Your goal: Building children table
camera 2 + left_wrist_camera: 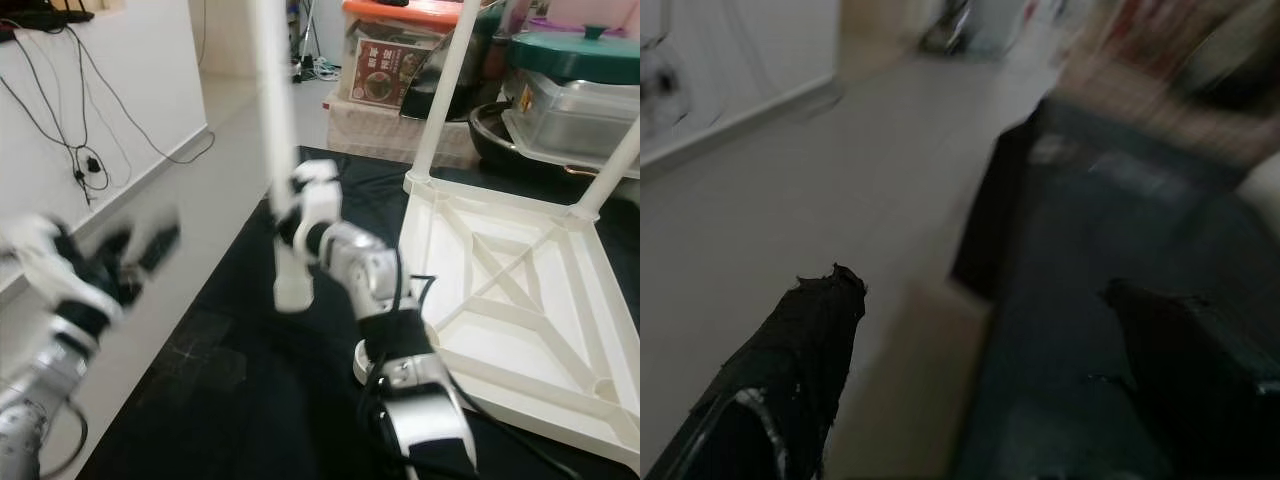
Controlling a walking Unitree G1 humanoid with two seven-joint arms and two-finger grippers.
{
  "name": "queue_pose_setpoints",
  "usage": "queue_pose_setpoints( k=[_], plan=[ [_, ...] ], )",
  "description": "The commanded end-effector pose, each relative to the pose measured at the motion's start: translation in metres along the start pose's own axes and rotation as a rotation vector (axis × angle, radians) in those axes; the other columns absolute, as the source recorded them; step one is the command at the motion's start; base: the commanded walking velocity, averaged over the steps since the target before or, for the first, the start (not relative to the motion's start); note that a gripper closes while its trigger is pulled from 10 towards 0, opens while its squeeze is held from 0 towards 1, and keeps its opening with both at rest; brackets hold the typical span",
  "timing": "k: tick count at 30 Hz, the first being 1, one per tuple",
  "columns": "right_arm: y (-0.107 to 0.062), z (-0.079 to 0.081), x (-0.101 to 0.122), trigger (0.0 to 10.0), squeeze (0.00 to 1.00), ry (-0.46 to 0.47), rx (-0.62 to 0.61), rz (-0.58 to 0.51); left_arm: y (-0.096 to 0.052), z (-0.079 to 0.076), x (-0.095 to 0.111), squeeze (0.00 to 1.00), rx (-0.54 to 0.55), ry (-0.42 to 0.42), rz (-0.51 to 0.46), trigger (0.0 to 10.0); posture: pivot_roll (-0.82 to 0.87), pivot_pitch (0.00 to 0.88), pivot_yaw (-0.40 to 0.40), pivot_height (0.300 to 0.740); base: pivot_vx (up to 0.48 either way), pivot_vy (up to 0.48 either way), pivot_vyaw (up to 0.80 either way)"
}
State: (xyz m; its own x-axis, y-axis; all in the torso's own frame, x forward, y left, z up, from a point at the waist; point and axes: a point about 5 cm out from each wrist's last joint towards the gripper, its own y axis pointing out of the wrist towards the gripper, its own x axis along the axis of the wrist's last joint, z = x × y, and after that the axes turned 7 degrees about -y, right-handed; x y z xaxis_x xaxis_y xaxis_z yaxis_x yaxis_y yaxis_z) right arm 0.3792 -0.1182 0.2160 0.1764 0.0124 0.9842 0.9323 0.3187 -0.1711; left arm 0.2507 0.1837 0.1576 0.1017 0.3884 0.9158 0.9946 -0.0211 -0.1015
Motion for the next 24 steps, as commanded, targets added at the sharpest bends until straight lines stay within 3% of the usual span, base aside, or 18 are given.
queue_pose_setpoints(
  k=[1, 7, 8, 10, 15, 19, 24],
  plan=[
    [0.001, -0.007, -0.012, 10.0, 0.00, 0.016, -0.092, 0.032, -0.002, -0.004, 0.004, 0.00, 0.019, 0.052, 0.001, 10.0, 0.03, 0.000, -0.068, 0.740, 0.000, 0.000, 0.00],
    [-0.004, -0.018, -0.017, 10.0, 0.00, 0.063, -0.146, -0.013, -0.007, 0.007, 0.001, 0.00, 0.086, 0.127, 0.038, 10.0, 0.03, 0.000, -0.068, 0.740, 0.000, 0.000, 0.00],
    [-0.006, -0.020, -0.019, 10.0, 0.00, 0.086, -0.155, -0.038, -0.009, 0.011, 0.000, 0.00, 0.115, 0.228, 0.049, 10.0, 0.04, 0.000, -0.072, 0.740, 0.000, 0.000, 0.00],
    [-0.010, -0.024, -0.018, 10.0, 0.00, 0.086, -0.186, -0.069, -0.009, 0.013, -0.003, 0.00, 0.118, 0.258, 0.079, 10.0, 0.04, 0.000, -0.071, 0.740, 0.000, 0.000, 0.00],
    [-0.018, -0.028, -0.010, 10.0, 0.00, 0.145, -0.201, -0.162, -0.011, 0.014, -0.010, 0.00, 0.089, 0.275, 0.109, 10.0, 0.03, 0.000, -0.063, 0.740, 0.000, 0.000, 0.00],
    [-0.025, -0.033, 0.006, 10.0, 0.00, 0.274, -0.217, -0.309, -0.016, 0.013, -0.020, 0.00, 0.025, 0.336, 0.124, 10.0, 0.03, 0.000, -0.058, 0.740, 0.079, 0.000, 0.00],
    [-0.025, -0.028, 0.014, 10.0, 0.00, 0.379, -0.171, -0.357, -0.018, 0.007, -0.023, 0.00, -0.028, 0.300, 0.119, 10.0, 0.03, 0.000, -0.055, 0.740, 0.000, 0.000, 0.00]
  ],
)
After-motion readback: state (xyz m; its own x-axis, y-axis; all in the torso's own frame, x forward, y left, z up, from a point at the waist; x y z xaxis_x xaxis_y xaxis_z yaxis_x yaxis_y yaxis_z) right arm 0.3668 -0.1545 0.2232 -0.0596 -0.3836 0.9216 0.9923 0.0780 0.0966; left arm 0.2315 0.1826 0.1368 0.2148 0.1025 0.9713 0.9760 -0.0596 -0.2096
